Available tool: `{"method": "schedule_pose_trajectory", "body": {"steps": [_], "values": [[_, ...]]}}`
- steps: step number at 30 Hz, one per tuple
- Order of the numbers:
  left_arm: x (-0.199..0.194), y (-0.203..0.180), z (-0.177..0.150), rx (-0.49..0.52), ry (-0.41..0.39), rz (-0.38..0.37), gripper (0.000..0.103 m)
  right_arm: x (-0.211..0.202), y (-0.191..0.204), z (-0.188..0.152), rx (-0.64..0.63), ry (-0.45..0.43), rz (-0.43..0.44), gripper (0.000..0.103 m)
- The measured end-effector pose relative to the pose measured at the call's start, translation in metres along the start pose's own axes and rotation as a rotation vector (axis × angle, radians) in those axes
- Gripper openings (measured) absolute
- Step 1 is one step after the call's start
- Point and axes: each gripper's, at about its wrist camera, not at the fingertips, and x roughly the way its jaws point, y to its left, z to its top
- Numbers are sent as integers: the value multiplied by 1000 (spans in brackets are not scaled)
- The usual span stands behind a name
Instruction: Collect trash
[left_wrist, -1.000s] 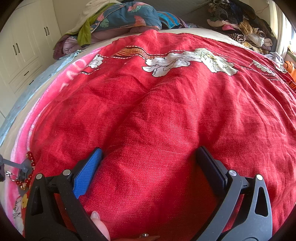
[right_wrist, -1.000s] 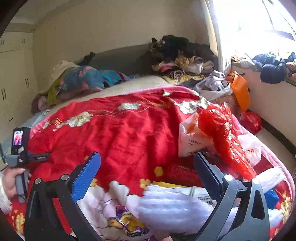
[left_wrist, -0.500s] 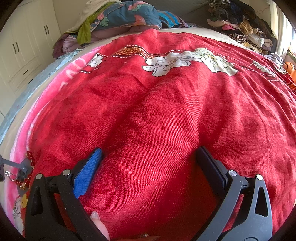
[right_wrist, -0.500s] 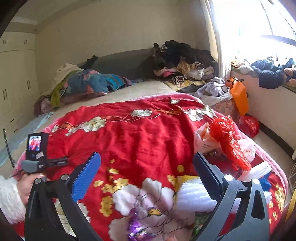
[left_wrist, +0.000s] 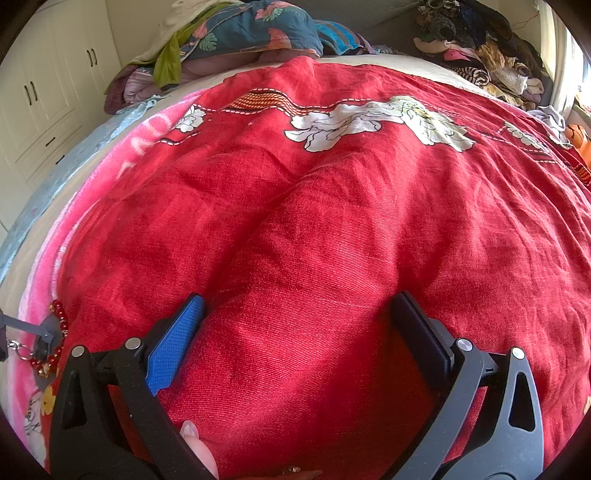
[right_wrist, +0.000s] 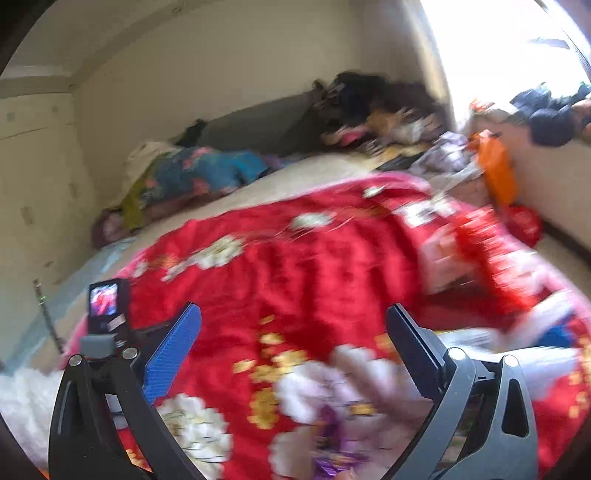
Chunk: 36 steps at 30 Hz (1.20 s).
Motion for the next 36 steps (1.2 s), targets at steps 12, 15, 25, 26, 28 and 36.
{"method": "schedule_pose_trajectory", "body": {"steps": [12,15,25,26,28,36], "values": [[0,0,0,0,0,0,94,82,-14,-16,-67,160,-81,97],[0,0,1,0,0,0,94,79,-29,-14,-34,139,-127,97],[0,0,0,0,0,-1,94,41,-22,-11,18,52,-133,97],[0,0,0,-1,0,-2,94,37,-18,-10,25,55,-146,97],[0,0,0,0,1,0,94,32,-7,-11,31,66,-171,97],[0,0,0,-1,1,-2,94,59,48,-32,-57,213,-164,97]]}}
